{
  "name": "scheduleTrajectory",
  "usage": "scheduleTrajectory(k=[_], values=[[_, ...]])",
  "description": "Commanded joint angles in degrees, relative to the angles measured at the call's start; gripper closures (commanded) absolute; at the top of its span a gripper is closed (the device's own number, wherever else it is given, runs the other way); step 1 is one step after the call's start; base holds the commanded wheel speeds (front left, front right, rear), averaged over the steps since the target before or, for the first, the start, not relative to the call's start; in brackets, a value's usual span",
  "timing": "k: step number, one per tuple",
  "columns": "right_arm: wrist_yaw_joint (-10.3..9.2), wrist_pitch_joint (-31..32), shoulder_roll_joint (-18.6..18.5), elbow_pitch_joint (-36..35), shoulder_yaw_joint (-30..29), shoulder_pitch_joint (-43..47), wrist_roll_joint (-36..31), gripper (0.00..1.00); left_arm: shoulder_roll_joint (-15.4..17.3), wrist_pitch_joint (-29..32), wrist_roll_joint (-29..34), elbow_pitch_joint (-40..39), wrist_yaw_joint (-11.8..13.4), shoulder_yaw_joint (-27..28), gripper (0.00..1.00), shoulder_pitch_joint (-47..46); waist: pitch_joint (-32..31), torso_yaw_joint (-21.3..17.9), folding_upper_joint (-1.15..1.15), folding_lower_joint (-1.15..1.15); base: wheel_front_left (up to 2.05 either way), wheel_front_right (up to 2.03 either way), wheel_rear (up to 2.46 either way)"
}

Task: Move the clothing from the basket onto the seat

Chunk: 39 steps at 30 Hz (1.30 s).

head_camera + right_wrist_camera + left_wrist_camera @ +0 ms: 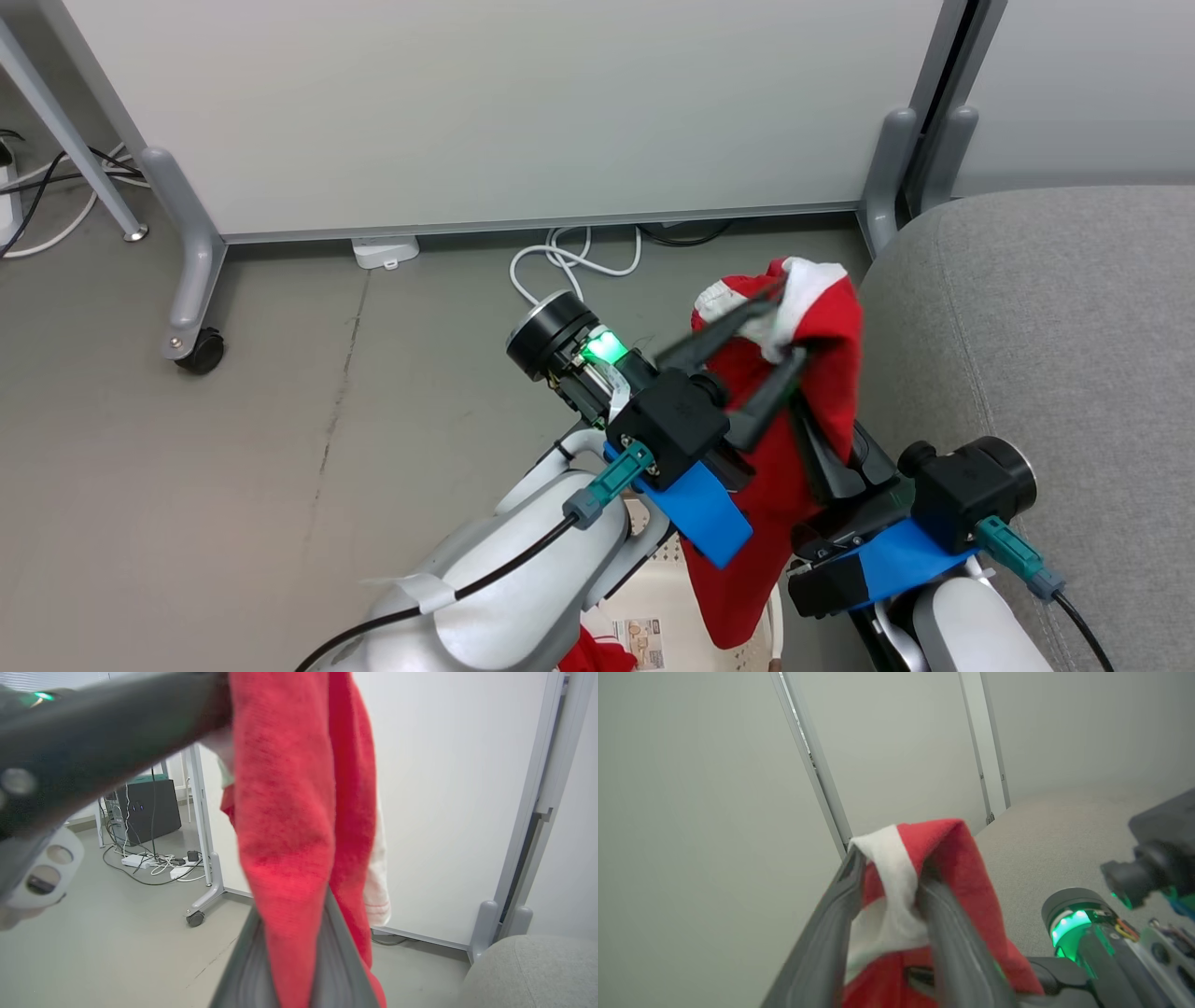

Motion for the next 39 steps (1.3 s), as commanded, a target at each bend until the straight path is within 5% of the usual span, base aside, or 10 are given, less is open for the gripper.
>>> scheduleTrajectory(k=[1,20,39], values=[[0.03,-0.03,-0.20,-0.18,-0.08,-0.02,0.05,1.00,-0.07,-0.30,-0.13,-0.03,0.24,0.15,0.00,-0.60,0.05,0.04,0.00,0.00,0.00,0.00,0.00],[0.03,-0.03,-0.20,-0.46,-5.48,-0.23,-1.38,1.00,0.55,-0.29,0.53,0.53,0.31,0.64,0.00,-0.06,2.12,-1.28,0.00,0.00,0.00,0.00,0.00],[0.03,-0.03,-0.15,-4.85,-12.56,2.08,-3.09,1.00,2.54,-0.24,1.50,0.25,-0.56,-0.33,0.00,1.48,6.63,-14.64,0.00,0.00,0.00,0.00,0.00]])
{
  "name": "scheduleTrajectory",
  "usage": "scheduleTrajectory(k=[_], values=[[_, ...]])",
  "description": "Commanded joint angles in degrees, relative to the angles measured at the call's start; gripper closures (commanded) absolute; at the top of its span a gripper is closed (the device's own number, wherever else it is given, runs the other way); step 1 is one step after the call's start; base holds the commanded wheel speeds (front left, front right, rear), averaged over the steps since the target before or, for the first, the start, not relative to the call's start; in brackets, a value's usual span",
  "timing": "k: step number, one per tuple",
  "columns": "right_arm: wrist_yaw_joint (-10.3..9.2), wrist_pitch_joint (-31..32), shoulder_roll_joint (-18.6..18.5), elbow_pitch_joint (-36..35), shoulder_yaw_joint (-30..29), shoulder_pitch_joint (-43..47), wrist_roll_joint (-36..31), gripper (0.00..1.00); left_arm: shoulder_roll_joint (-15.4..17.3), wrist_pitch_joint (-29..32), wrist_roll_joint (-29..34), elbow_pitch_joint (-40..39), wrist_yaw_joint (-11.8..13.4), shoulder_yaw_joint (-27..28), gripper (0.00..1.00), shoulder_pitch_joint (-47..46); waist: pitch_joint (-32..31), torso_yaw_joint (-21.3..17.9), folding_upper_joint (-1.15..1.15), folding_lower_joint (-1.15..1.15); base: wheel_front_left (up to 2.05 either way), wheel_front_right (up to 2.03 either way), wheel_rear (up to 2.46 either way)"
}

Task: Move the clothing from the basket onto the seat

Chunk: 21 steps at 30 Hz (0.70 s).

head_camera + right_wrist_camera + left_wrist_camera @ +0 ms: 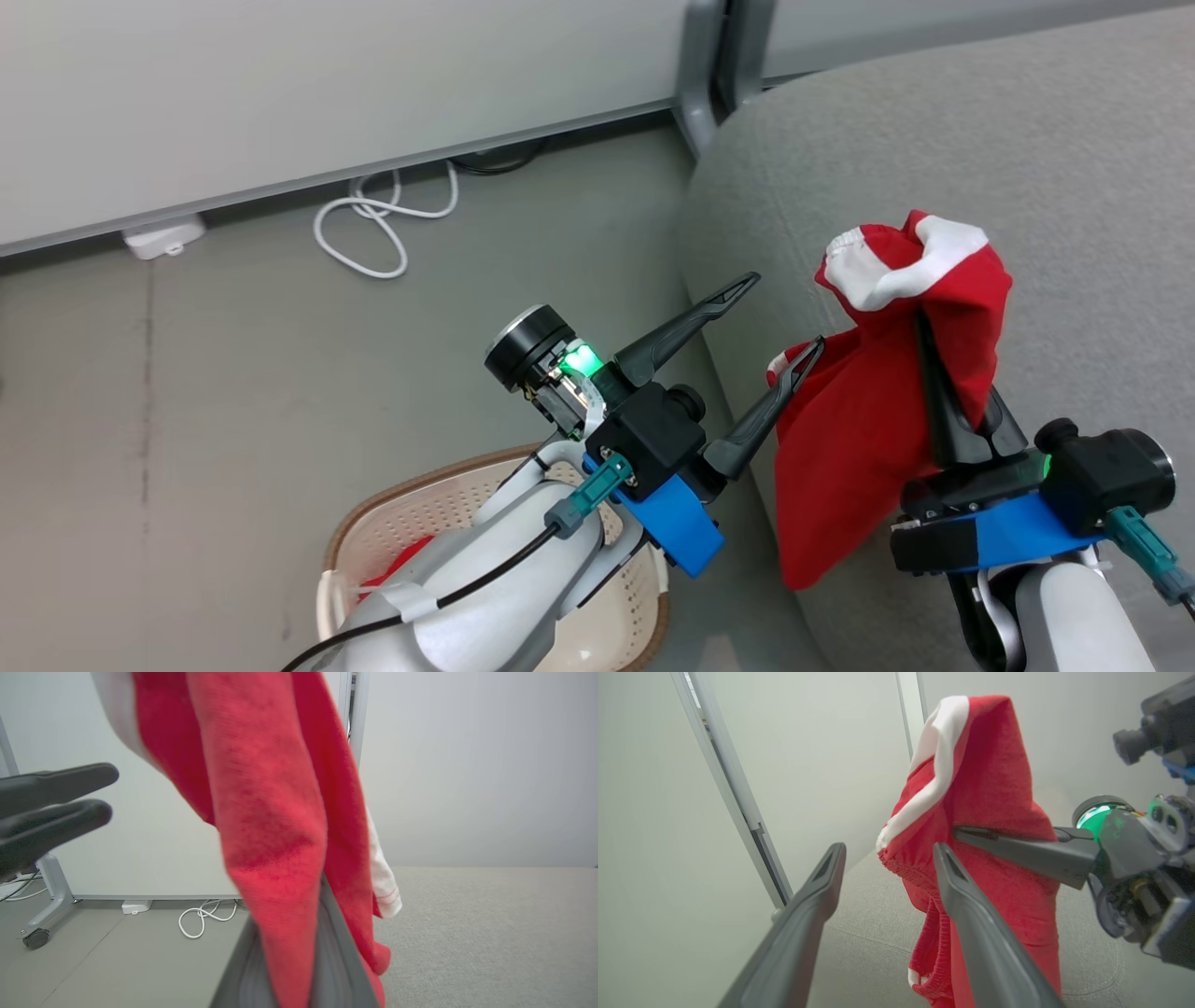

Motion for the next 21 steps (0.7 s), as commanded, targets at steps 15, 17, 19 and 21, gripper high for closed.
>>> scheduleTrajectory(k=[15,17,19,21], values=[[0.03,-0.03,-0.10,-3.08,-3.59,2.03,1.29,1.00,1.23,-0.17,1.10,1.16,-0.62,-1.13,0.00,-0.37,3.77,-7.99,0.00,0.00,0.00,0.00,0.00],[0.03,-0.03,-0.09,-3.28,-3.88,2.19,1.48,1.00,1.37,-0.18,1.12,1.16,-0.63,-1.06,0.00,-0.46,4.03,-8.28,0.00,0.00,0.00,0.00,0.00],[0.03,-0.03,-0.09,-3.13,-4.25,2.23,2.25,1.00,1.55,-0.18,1.14,1.30,-0.77,-1.07,0.00,-0.50,4.25,-8.38,0.00,0.00,0.00,0.00,0.00],[0.03,-0.03,-0.09,-3.15,-4.38,1.46,2.14,1.00,1.65,-0.17,1.12,1.29,-0.91,-0.97,0.00,-0.69,4.42,-8.27,0.00,0.00,0.00,0.00,0.00]])
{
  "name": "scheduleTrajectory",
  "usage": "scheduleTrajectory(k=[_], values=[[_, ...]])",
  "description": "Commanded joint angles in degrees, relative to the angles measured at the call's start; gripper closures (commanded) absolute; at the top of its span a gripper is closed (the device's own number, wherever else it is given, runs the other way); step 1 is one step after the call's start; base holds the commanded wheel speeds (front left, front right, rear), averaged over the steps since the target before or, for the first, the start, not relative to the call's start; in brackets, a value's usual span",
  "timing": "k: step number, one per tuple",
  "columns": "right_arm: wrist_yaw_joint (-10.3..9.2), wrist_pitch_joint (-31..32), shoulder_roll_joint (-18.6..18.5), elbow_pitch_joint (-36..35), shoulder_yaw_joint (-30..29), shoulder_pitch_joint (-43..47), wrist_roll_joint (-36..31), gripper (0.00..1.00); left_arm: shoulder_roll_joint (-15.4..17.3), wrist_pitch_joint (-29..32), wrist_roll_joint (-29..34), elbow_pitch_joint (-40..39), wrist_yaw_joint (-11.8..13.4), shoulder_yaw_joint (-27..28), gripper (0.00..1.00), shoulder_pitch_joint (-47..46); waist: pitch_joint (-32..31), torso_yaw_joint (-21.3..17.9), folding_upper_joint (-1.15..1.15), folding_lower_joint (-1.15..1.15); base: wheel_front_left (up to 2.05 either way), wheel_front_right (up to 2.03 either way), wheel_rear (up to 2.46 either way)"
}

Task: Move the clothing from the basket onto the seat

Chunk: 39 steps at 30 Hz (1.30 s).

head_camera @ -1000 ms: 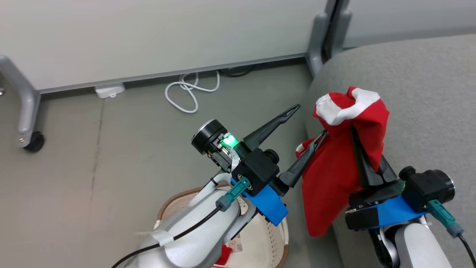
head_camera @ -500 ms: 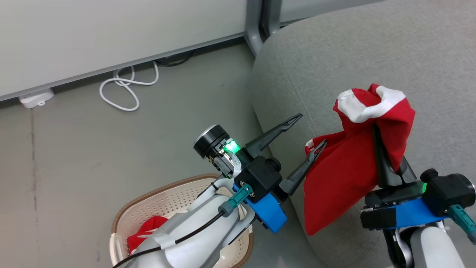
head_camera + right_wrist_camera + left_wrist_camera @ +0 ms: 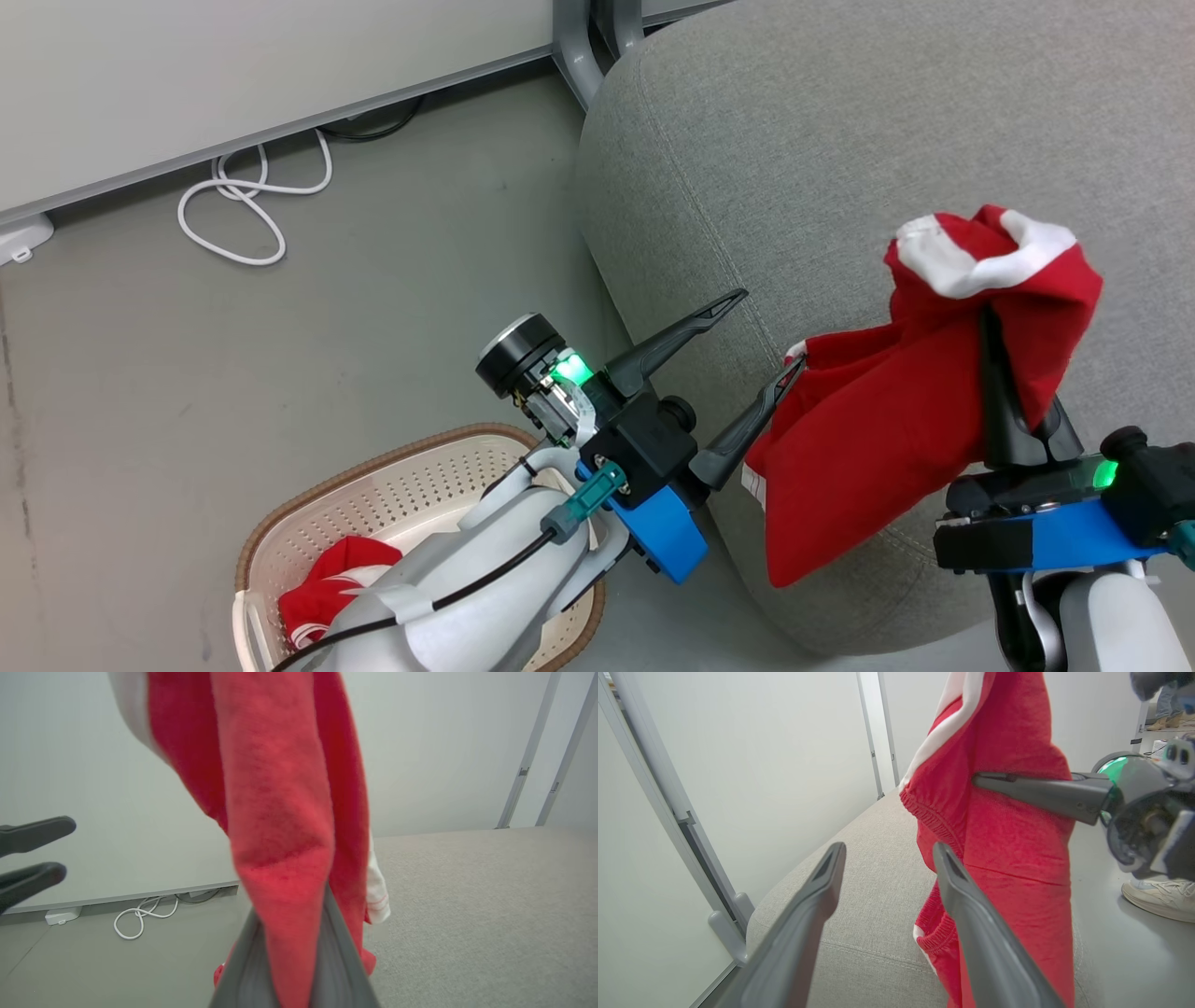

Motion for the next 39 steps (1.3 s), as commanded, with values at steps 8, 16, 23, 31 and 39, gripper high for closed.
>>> scheduleTrajectory(k=[8,16,23,31,39], values=[[0.02,-0.03,-0.15,-2.11,-0.84,-7.09,-4.37,1.00,0.89,-0.17,0.62,-0.49,0.41,1.08,0.00,-1.85,1.59,1.08,0.00,0.00,0.00,0.00,0.00],[0.02,-0.04,-4.90,-3.44,-5.37,-21.70,-5.02,1.00,1.47,-0.08,1.56,-1.17,0.28,1.11,0.00,-4.74,7.87,3.94,0.00,0.00,0.00,0.00,0.00],[0.02,-0.03,-10.85,-3.18,-10.91,-34.53,-4.77,1.00,1.84,0.14,2.76,-2.13,0.10,1.08,0.00,-8.50,15.34,6.97,0.00,0.00,0.00,0.00,0.00],[0.02,-0.03,-15.30,3.16,-16.79,-44.35,-4.02,1.00,2.40,0.14,3.84,-2.77,0.33,1.05,0.00,-11.71,21.48,8.97,0.00,0.00,0.00,0.00,0.00],[0.02,-0.03,-16.76,15.52,-19.93,-45.86,-5.09,1.00,2.32,0.10,4.20,-2.88,0.38,0.65,0.00,-13.32,24.52,10.28,0.00,0.00,0.00,0.00,0.00]])
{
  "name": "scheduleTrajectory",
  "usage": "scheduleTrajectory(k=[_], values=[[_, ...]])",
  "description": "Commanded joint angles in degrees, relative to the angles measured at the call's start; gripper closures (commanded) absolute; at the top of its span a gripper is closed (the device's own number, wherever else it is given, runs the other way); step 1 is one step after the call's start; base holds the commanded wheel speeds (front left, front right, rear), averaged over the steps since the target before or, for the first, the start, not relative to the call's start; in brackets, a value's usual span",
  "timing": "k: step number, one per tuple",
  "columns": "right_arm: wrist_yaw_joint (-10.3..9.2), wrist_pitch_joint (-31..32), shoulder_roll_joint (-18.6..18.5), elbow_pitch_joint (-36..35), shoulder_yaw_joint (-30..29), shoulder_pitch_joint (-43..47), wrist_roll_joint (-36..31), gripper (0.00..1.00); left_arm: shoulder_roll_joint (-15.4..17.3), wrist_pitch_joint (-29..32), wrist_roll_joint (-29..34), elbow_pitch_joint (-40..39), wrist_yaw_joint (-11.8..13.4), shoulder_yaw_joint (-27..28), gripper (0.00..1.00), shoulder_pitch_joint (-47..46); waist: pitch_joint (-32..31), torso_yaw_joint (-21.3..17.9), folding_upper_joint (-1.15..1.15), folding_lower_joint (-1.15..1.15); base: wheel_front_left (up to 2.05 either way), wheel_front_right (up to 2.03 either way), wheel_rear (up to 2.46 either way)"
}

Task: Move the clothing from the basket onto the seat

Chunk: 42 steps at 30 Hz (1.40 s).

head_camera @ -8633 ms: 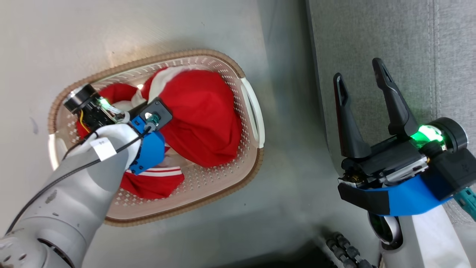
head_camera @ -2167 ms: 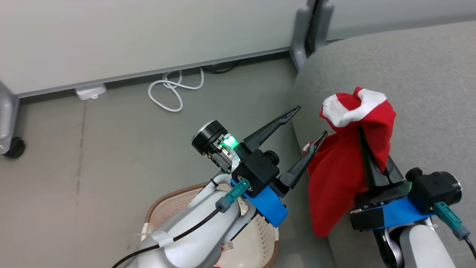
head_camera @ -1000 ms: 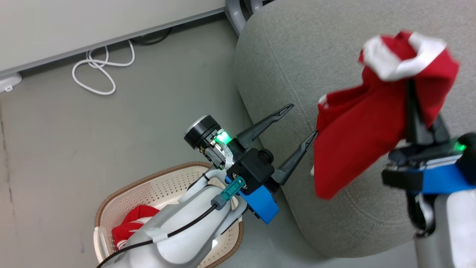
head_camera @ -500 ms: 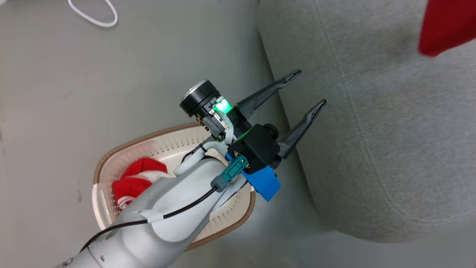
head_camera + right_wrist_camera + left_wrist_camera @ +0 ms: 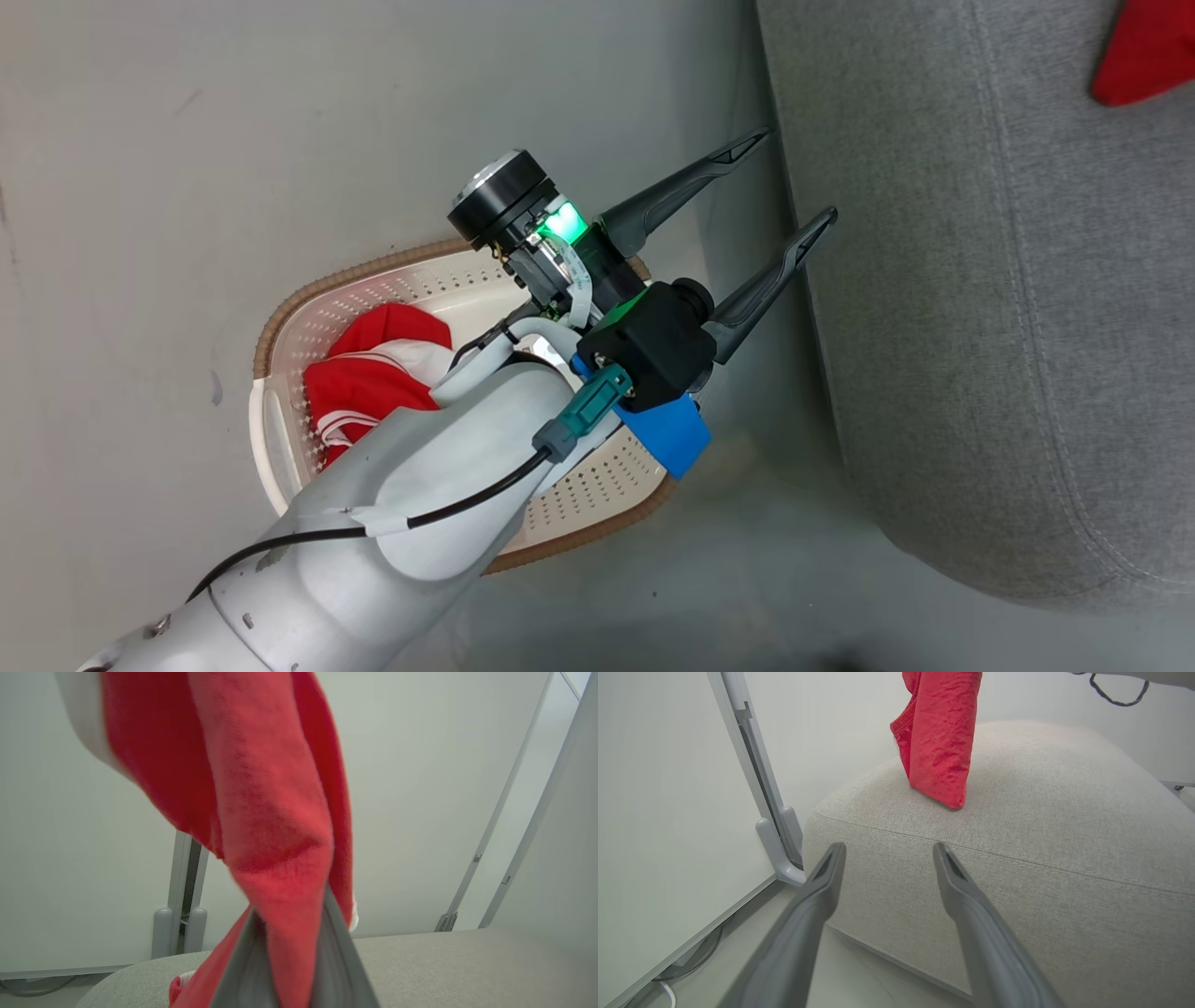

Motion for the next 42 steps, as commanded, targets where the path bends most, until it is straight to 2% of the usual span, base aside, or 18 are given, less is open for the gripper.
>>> scheduleTrajectory(k=[1,10,16,17,18,27,34,42], values=[[0.01,-0.04,-0.07,1.17,-0.41,0.19,-0.39,1.00,0.09,-0.18,0.16,-0.13,0.12,0.06,0.00,-0.94,0.40,0.35,0.00,-0.01,0.00,0.00,0.00],[0.01,-0.03,1.76,13.45,-3.91,2.62,-0.63,1.00,0.59,-0.31,0.02,-0.57,0.44,-0.10,0.00,-1.40,1.62,0.90,0.00,-0.01,0.00,0.00,0.00],[0.01,-0.03,2.31,16.16,-4.85,2.86,-0.59,1.00,0.81,-0.38,-0.37,-0.26,0.62,-0.05,0.00,-1.50,1.19,1.08,0.00,-0.01,0.00,0.00,0.00],[0.01,-0.03,2.47,16.13,-5.00,3.08,-0.72,0.52,0.85,-0.36,-0.51,-0.15,0.72,-0.06,0.00,-1.23,0.84,1.02,0.00,-0.01,0.00,0.00,0.00],[0.01,-0.03,2.83,16.11,-5.20,3.51,-0.77,0.00,0.87,-0.38,-0.56,0.00,0.80,-0.06,0.00,-0.89,0.38,0.96,0.00,-0.01,0.00,0.00,0.00],[0.01,-0.03,5.94,13.70,-5.12,12.18,-0.22,0.00,0.55,-0.44,-1.89,0.36,1.55,0.62,0.00,2.48,-6.52,0.27,0.00,-0.01,0.00,0.00,0.00],[0.01,-0.03,8.94,10.07,-1.71,22.78,0.99,0.00,0.51,-0.46,-3.16,-0.31,2.51,2.42,0.00,6.48,-12.50,-0.02,0.00,-0.01,0.00,0.00,0.00],[0.01,-0.05,12.10,1.96,3.57,32.42,4.39,0.00,1.18,-0.46,-4.62,-0.58,4.07,6.95,0.00,13.70,-19.91,2.40,0.00,-0.01,0.00,0.00,0.00]])
